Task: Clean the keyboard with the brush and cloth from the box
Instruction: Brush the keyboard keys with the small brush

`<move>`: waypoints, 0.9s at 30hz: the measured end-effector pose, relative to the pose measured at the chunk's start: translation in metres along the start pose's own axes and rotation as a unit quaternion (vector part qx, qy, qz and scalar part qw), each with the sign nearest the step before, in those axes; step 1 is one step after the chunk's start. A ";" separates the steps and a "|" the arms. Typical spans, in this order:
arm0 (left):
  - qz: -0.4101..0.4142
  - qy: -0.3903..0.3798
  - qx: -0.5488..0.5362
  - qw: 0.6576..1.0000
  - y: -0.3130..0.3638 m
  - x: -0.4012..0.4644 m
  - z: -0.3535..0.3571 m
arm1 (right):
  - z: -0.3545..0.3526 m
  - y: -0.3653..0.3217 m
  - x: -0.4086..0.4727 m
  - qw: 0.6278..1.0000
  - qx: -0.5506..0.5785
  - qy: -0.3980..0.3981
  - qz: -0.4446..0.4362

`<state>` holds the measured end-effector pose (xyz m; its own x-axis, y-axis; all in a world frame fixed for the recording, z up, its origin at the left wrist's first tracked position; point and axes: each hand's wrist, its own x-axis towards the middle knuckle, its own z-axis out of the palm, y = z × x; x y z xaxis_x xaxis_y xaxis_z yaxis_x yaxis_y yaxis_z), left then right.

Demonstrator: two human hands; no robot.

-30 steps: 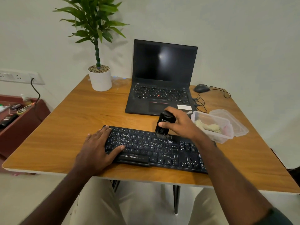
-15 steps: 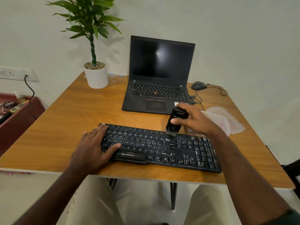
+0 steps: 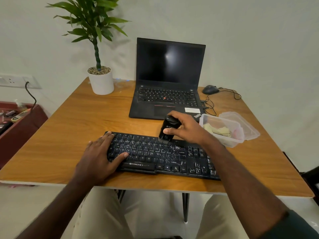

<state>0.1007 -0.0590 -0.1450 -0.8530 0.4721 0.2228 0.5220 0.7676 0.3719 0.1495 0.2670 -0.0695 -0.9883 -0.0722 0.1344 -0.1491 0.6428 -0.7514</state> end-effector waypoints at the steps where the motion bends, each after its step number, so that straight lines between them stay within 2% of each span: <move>1: 0.001 0.000 0.001 1.000 0.000 0.000 0.000 | -0.007 0.001 -0.001 1.000 -0.017 -0.010 0.004; 6: 0.001 -0.002 0.001 1.000 0.000 0.000 0.000 | -0.042 0.004 -0.006 0.997 -0.054 -0.043 0.041; 11: -0.003 0.002 -0.002 1.000 0.001 -0.001 -0.001 | -0.010 -0.008 0.001 0.999 -0.004 0.046 0.017; 15: -0.006 0.000 -0.003 1.000 0.003 -0.002 -0.002 | 0.004 -0.004 -0.004 1.000 0.008 0.021 0.013; 20: -0.006 0.005 0.000 1.000 0.001 -0.001 -0.001 | -0.035 0.002 -0.013 0.994 -0.094 -0.039 0.039; 22: -0.005 0.005 0.001 1.000 0.001 0.000 -0.001 | -0.044 0.002 -0.012 0.993 -0.107 -0.017 0.036; 25: -0.005 0.009 -0.001 1.000 0.002 -0.001 -0.001 | -0.031 -0.006 -0.009 0.997 -0.032 0.062 0.015; 27: -0.005 0.009 -0.002 1.000 0.003 0.000 -0.002 | -0.013 -0.010 -0.006 0.997 -0.017 0.074 0.002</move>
<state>0.1027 -0.0578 -0.1423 -0.8580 0.4570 0.2347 0.5137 0.7705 0.3775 0.1572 0.2709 -0.0545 -0.9729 0.0434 0.2273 -0.1406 0.6691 -0.7297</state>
